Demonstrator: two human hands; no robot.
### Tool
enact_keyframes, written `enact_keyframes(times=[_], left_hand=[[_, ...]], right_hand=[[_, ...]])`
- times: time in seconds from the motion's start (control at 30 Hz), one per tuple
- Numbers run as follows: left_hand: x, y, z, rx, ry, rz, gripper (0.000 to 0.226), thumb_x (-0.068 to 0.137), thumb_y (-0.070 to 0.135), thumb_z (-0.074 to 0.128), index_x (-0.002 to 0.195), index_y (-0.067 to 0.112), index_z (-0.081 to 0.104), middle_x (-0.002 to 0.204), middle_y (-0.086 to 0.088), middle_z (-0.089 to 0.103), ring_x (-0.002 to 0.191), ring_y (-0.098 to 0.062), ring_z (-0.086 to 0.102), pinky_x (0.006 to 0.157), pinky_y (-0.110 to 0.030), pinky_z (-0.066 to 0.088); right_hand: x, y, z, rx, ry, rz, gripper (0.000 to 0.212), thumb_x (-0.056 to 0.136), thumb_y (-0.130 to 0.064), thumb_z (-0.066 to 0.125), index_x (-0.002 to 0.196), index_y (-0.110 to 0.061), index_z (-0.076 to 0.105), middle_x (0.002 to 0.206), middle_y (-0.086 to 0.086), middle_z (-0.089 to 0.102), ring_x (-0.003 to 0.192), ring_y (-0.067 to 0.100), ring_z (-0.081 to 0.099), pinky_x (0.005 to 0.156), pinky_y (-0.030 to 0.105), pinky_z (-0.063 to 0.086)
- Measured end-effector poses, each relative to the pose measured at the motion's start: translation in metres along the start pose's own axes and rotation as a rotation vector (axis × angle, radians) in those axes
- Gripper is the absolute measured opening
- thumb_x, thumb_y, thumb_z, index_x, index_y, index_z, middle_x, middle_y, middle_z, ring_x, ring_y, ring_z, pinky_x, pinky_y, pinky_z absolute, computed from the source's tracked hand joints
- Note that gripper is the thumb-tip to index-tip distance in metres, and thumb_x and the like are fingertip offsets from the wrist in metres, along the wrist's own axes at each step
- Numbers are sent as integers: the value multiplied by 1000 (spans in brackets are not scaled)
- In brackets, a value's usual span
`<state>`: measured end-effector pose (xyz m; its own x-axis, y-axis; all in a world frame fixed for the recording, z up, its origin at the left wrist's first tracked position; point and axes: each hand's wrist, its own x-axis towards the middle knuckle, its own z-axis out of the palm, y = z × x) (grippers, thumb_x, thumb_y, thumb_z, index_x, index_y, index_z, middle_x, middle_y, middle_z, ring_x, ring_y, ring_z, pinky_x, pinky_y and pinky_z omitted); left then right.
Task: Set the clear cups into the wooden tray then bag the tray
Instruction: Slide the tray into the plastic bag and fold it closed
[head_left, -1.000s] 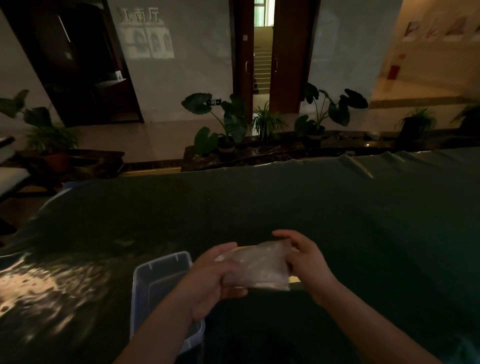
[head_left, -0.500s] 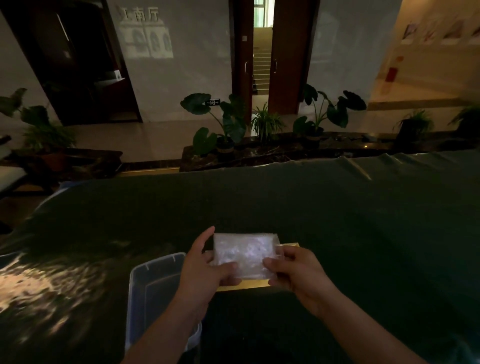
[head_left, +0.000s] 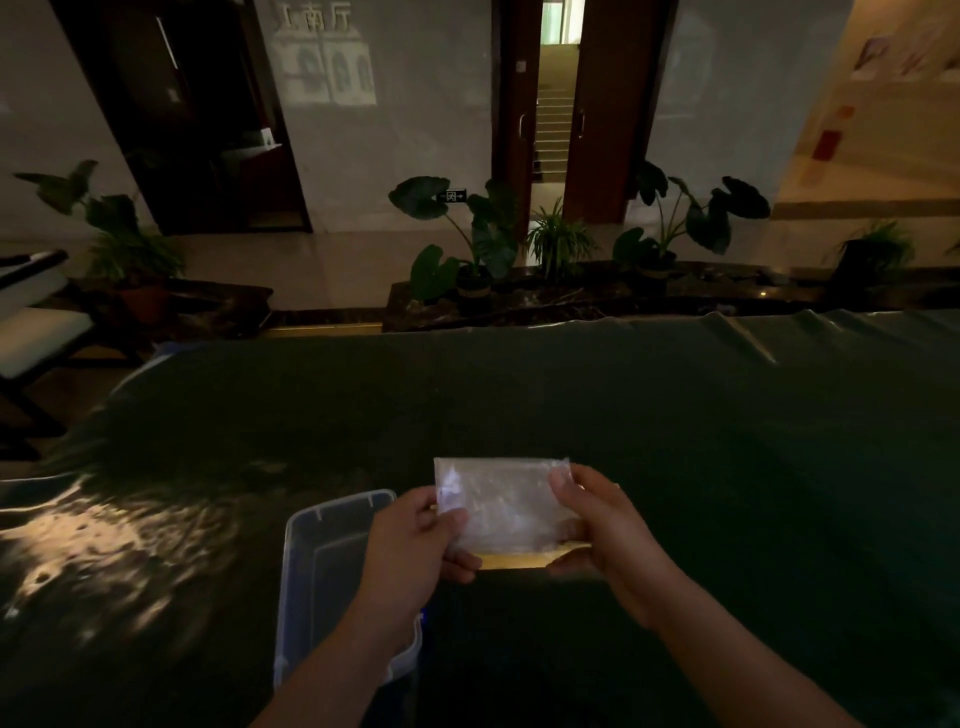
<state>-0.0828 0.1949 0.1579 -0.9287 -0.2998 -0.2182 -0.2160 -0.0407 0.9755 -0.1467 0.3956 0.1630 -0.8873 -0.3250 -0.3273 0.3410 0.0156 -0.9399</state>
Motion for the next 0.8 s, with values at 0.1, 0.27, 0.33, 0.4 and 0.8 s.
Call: enact_keyframes(times=[0.1,0.27,0.33,0.4,0.8], left_hand=[[-3,-3,-8,82,31,64,19,99,9,60,107,25,65,86,9,77,66,-18,75,51,-19,56],[-14,-15,-33,9,106,6,17,97,20,63,112,25,67,90,6,79,73,-22,78,54,-24,59],[-22,-21,-52,-181,122,-151,18,91,33,68,108,31,67,90,0,81,78,-28,78,55,-34,61],[-33,-26,-75,-227,118,-248,21,84,39,73,102,29,71,87,-9,81,78,-31,78,54,-36,61],[-93,-49,-181,-348,536,-126,11,96,3,62,96,-4,71,69,-21,73,54,-23,70,44,-27,55]], right_hand=[[10,-2,16,-105,122,-70,30,96,-52,58,110,-27,68,109,5,70,90,23,73,57,30,60],[31,11,56,-309,285,-226,23,100,-44,56,88,-28,68,84,-1,70,72,12,67,54,24,47],[37,17,75,-272,212,-238,23,100,-44,55,92,-27,68,89,-1,69,81,15,67,58,25,48],[39,22,95,-237,149,-236,21,100,-42,56,94,-26,69,93,-1,69,83,15,68,52,17,50],[48,45,203,-225,-453,-92,40,84,-15,80,119,-32,69,115,-4,77,101,14,75,81,37,63]])
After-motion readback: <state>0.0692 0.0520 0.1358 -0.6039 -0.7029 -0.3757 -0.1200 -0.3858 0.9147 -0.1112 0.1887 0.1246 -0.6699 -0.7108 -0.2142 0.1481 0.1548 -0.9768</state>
